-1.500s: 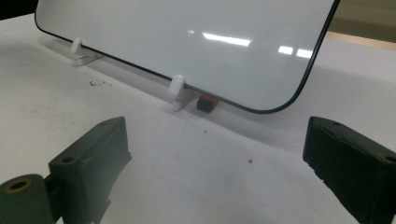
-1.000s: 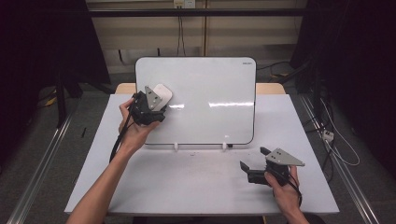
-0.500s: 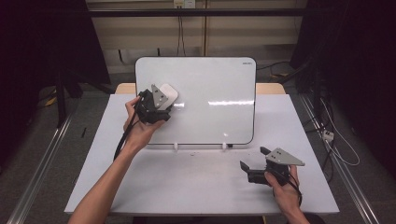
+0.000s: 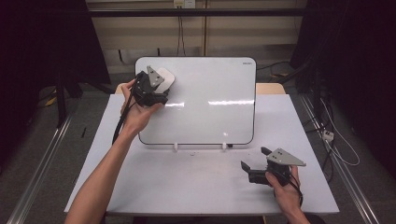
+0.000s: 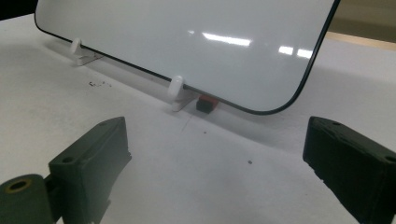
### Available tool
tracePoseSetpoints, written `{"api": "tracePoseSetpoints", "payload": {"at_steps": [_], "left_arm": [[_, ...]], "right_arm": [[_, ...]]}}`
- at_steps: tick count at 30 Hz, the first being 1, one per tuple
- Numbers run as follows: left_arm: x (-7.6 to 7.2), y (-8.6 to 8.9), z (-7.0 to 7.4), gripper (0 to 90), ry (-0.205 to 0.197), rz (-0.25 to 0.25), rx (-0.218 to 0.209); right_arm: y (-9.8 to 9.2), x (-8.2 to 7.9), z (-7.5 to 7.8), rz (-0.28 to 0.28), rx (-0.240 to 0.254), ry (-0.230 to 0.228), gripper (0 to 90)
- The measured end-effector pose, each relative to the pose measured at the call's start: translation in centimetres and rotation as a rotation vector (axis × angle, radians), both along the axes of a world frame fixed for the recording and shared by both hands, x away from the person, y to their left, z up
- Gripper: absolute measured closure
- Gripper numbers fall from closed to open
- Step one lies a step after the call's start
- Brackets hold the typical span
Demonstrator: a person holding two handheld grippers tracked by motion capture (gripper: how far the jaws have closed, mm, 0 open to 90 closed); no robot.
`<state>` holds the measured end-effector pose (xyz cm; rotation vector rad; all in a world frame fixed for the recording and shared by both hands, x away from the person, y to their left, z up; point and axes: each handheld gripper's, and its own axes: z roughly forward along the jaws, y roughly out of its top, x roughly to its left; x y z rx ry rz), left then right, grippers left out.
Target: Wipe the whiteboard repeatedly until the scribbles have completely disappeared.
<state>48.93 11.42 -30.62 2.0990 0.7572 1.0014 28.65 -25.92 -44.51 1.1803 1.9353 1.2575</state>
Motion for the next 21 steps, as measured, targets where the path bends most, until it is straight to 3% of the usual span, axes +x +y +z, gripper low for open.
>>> {"api": "tracePoseSetpoints", "payload": {"at_steps": [4, 12, 14, 18, 21], "left_arm": [[-0.5, -0.6, -0.4, 31.2, 0.005, -0.014, 0.016], [-3.2, -3.2, -3.6, 30.9, -0.013, -0.093, 0.066], [-3.2, -3.1, -3.7, 31.1, -0.026, -0.103, 0.081], [-2.7, -2.0, -3.2, 31.2, -0.003, -0.101, 0.090], [-2.3, -0.7, -2.7, 31.2, 0.000, -0.071, 0.061]], "right_arm": [[0.0, 0.0, 0.0, 0.001, 0.000, 0.001, 6.9], [0.1, -0.1, 0.0, 0.003, 0.002, -0.001, 6.9], [0.0, -0.1, 0.0, 0.003, 0.003, -0.002, 6.9], [-0.1, 0.0, 0.0, 0.001, 0.002, -0.002, 6.9], [-0.1, 0.0, 0.0, 0.003, 0.002, -0.001, 6.9]]}}
